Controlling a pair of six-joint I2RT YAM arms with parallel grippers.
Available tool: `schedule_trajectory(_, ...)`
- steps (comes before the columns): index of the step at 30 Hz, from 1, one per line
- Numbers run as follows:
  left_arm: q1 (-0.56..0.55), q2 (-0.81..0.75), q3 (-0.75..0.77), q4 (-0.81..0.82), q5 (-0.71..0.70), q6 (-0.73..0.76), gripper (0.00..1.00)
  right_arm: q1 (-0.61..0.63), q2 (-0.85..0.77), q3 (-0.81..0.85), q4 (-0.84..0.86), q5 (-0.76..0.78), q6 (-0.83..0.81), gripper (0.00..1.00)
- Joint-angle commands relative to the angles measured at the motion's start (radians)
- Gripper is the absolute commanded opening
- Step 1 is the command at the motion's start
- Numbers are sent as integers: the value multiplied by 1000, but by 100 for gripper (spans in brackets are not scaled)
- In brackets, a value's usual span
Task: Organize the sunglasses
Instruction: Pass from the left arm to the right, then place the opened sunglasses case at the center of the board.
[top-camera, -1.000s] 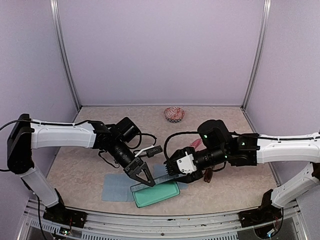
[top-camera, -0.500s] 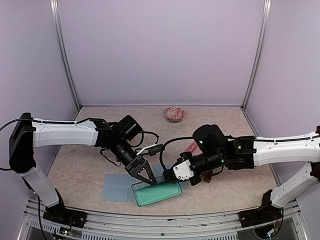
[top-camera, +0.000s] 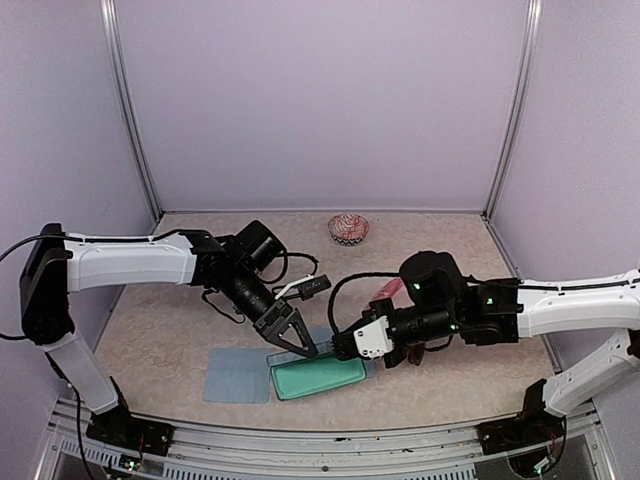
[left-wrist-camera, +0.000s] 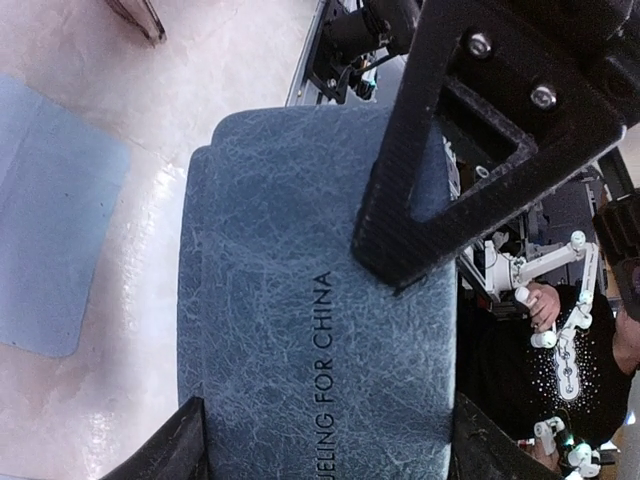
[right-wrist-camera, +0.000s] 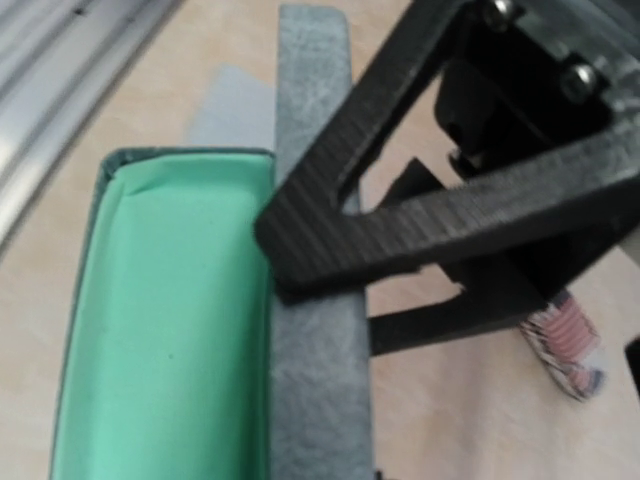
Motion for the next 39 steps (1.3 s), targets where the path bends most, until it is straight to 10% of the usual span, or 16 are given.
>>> schedule_trajectory(1, 57, -41, 60, 100, -87, -84, 82, 1, -53, -39, 51, 82, 13, 0)
schedule_trajectory(4, 94, -67, 84, 135, -168, -136, 98, -19, -61, -45, 67, 94, 27, 0)
schedule_trajectory(19, 323, -255, 166, 210, -635, -323, 99, -290, 132, 45, 245, -113, 62, 0)
schedule_trajectory(39, 395, -236, 93, 282, -658, -428, 99, -510, 550, 296, 289, -520, -7, 0)
